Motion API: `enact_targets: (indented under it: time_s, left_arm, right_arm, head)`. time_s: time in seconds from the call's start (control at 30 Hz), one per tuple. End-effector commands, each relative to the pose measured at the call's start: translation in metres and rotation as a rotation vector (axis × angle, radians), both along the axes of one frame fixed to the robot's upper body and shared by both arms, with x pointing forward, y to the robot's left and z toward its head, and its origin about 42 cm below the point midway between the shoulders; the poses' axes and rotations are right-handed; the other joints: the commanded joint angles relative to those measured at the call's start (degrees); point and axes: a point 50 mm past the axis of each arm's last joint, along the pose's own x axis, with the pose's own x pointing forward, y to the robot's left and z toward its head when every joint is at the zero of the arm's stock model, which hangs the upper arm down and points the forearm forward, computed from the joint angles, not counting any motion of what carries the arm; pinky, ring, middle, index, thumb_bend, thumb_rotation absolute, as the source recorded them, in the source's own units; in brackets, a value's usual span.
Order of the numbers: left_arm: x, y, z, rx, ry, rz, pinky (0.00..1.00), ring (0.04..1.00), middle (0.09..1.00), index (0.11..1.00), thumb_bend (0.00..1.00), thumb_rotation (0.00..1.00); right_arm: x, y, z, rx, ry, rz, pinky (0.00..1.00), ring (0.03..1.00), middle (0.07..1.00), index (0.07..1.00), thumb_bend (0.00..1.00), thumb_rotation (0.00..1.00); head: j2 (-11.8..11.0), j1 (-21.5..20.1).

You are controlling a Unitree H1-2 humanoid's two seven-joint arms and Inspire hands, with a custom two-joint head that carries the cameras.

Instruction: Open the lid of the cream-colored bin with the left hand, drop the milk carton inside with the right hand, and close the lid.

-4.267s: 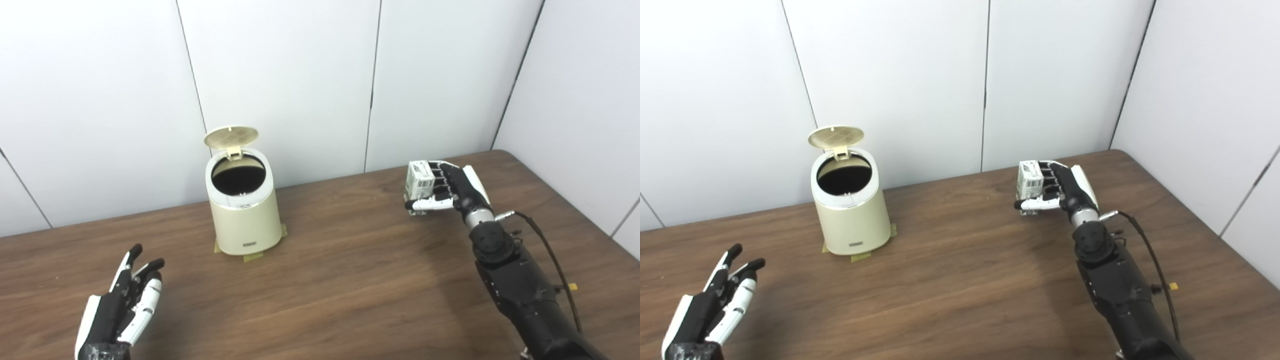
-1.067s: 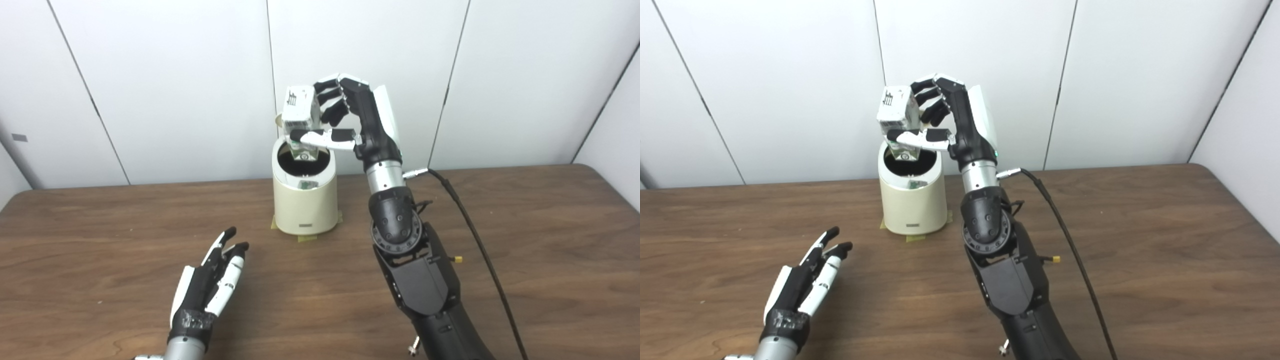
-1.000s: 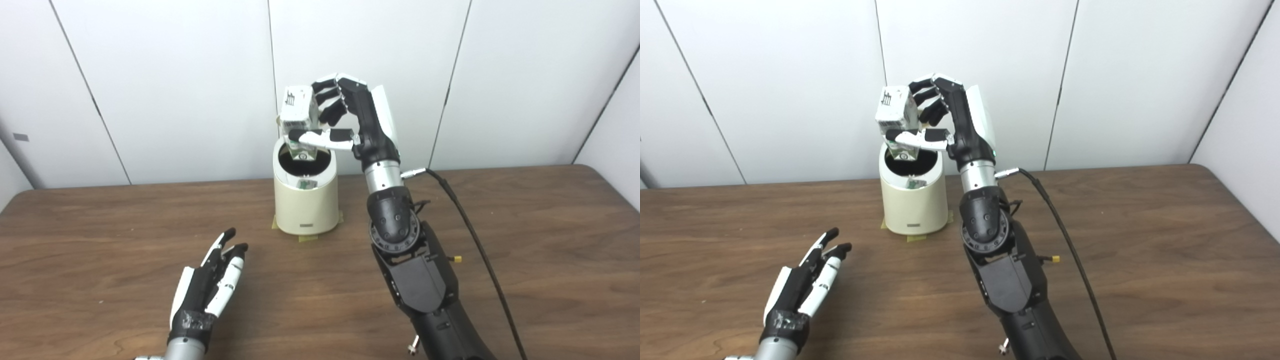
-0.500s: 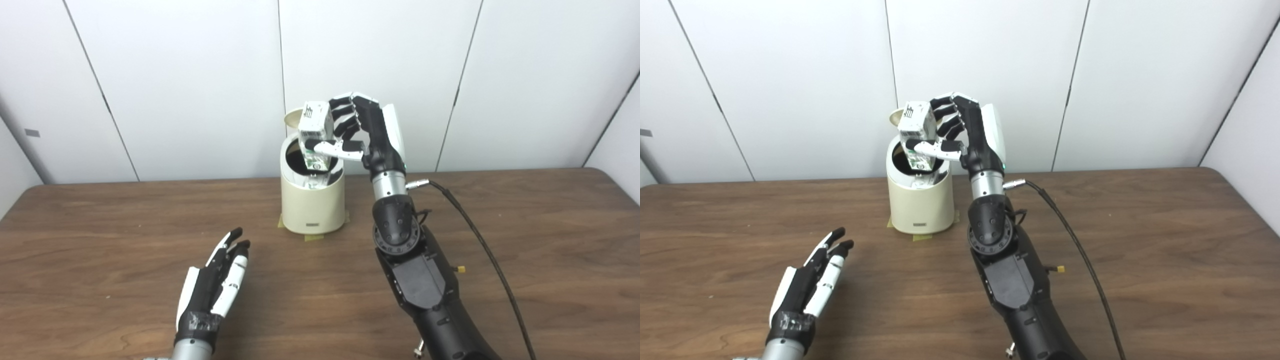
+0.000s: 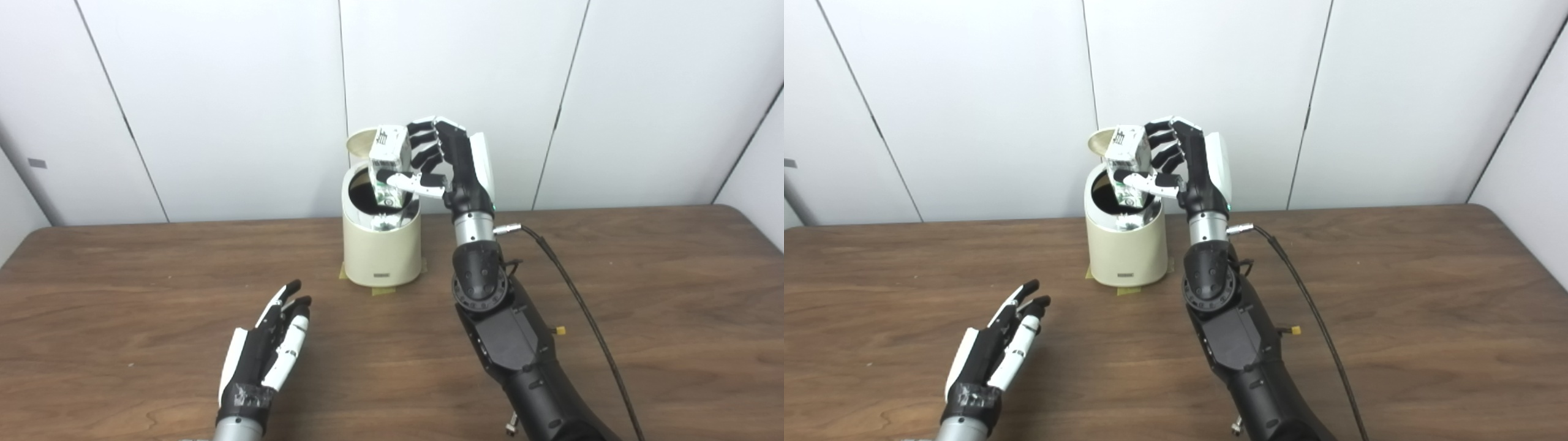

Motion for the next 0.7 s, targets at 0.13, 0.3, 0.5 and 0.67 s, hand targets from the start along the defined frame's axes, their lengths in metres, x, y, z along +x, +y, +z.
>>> enact_targets:
  time_s: [0.13, 0.3, 0.5, 0.67]
  left_arm:
    - [-0.003, -0.004, 0.014, -0.006, -0.081, -0.012, 0.9, 0.9, 0.866, 0.932, 0.3, 0.69]
    - [-0.005, -0.006, 0.014, -0.001, -0.078, -0.016, 0.92, 0.903, 0.866, 0.93, 0.32, 0.72]
    - [-0.008, -0.01, 0.015, -0.009, -0.073, -0.011, 0.94, 0.908, 0.87, 0.932, 0.32, 0.72]
    - [-0.009, -0.012, 0.017, -0.005, -0.073, 0.001, 0.95, 0.904, 0.863, 0.927, 0.33, 0.71]
  right_arm:
    - [0.009, 0.009, 0.047, 0.047, -0.182, 0.026, 0.31, 0.395, 0.492, 0.523, 0.5, 0.0]
    - [0.009, 0.009, 0.042, 0.063, -0.188, 0.033, 0.33, 0.399, 0.498, 0.511, 0.5, 0.0]
    - [0.01, 0.011, 0.036, 0.063, -0.174, 0.027, 0.34, 0.405, 0.499, 0.491, 0.5, 0.0]
    - [0.01, 0.006, 0.033, -0.034, -0.089, -0.006, 0.45, 0.545, 0.648, 0.486, 0.5, 0.06]
  head:
    - [0.4, 0.2]
    - [0.6, 0.6]
    - [0.9, 1.0]
    - [1.7, 1.4]
